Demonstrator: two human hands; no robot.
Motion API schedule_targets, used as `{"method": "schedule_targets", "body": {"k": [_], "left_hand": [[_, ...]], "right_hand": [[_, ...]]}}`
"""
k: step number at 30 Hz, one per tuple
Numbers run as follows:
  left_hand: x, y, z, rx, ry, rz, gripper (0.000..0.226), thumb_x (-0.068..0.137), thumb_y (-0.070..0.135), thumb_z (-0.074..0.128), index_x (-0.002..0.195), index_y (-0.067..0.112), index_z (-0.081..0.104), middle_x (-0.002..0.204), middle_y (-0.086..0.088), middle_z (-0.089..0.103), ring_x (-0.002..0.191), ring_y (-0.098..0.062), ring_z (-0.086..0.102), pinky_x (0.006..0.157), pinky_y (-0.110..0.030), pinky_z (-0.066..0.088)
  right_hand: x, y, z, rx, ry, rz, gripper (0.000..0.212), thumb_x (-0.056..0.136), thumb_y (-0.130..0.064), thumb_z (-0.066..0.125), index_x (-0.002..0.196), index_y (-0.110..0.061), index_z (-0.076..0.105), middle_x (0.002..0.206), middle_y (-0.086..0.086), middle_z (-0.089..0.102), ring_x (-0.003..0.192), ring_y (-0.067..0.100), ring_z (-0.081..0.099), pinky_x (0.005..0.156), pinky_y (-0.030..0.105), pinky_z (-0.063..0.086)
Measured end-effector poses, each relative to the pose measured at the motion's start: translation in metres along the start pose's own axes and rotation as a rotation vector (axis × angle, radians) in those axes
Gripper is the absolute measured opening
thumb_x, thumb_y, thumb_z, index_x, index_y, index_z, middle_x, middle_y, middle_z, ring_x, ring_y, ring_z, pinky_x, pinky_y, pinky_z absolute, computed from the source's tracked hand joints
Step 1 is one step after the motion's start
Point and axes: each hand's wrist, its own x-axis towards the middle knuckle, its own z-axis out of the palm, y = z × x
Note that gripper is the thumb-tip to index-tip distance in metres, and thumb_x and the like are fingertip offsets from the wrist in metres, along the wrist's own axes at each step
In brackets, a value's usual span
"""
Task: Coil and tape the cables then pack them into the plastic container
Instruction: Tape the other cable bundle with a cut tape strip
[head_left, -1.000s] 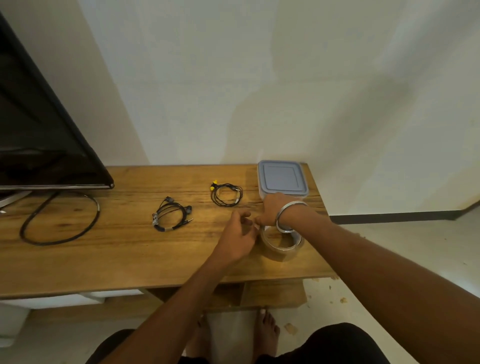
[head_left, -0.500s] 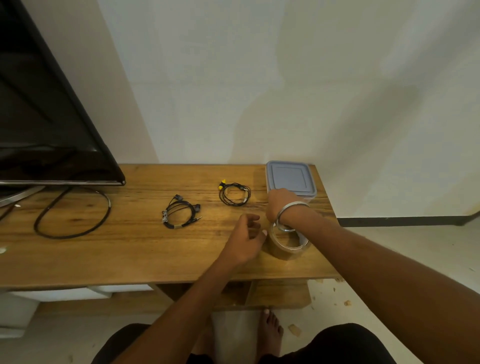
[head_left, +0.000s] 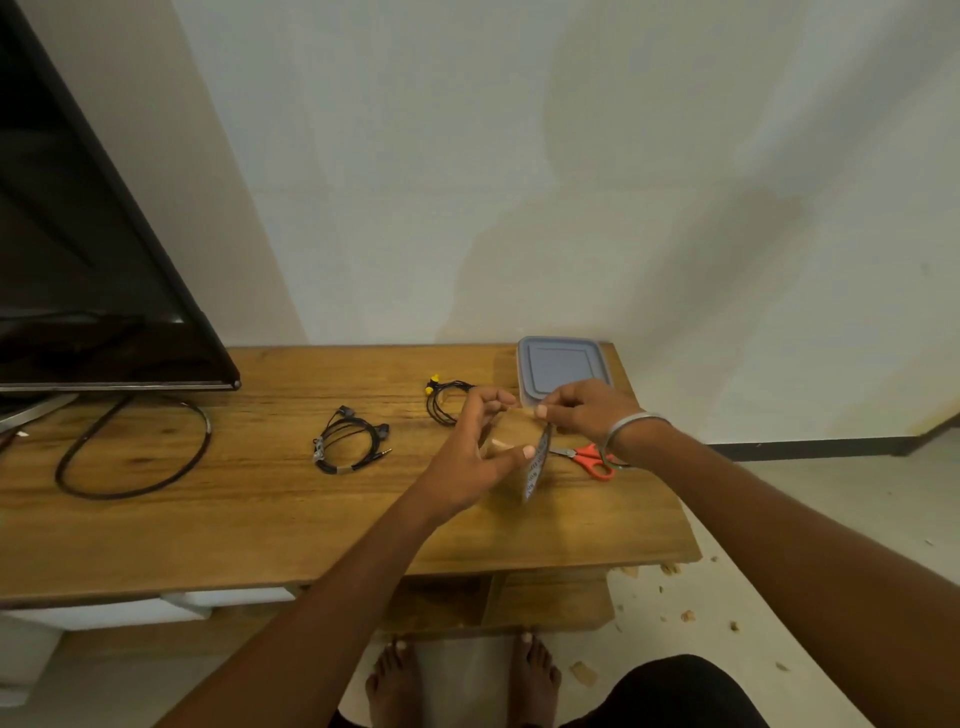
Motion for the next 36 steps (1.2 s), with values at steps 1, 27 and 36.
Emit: {"method": "schedule_targets", "body": {"k": [1, 27, 36], "left_hand": [[0.001, -0.002, 0.001, 0.027, -0.008, -0.006, 0.05, 0.079, 0.029, 0.075, 0.117, 0.036, 0.043, 0.131, 0.001, 0.048, 0.125, -0.011, 0.05, 0.101, -0.03, 0.047], [0.02, -0.008, 0.014, 0.339, -0.027, 0.177, 0.02, 0.082, 0.032, 0.076, 0.1, 0.03, 0.068, 0.118, 0.008, 0.053, 0.116, -0.004, 0.052, 0.101, -0.029, 0.042], [0.02, -0.008, 0.017, 0.249, -0.025, 0.171, 0.029, 0.082, 0.03, 0.076, 0.11, 0.025, 0.073, 0.119, 0.009, 0.062, 0.119, -0.011, 0.056, 0.103, -0.033, 0.042]], "right_hand": [[0.001, 0.007, 0.001, 0.052, 0.001, -0.003, 0.01, 0.087, -0.025, 0.065, 0.085, -0.016, 0.069, 0.082, 0.001, 0.069, 0.083, 0.018, 0.065, 0.075, 0.027, 0.054], [0.005, 0.037, 0.01, 0.318, 0.138, -0.224, 0.011, 0.081, -0.011, 0.07, 0.075, -0.019, 0.065, 0.079, -0.003, 0.067, 0.078, 0.012, 0.066, 0.072, 0.022, 0.053], [0.005, 0.038, 0.005, 0.412, 0.092, -0.235, 0.009, 0.079, -0.012, 0.071, 0.076, -0.019, 0.066, 0.08, -0.002, 0.066, 0.082, 0.016, 0.064, 0.078, 0.033, 0.056]]}}
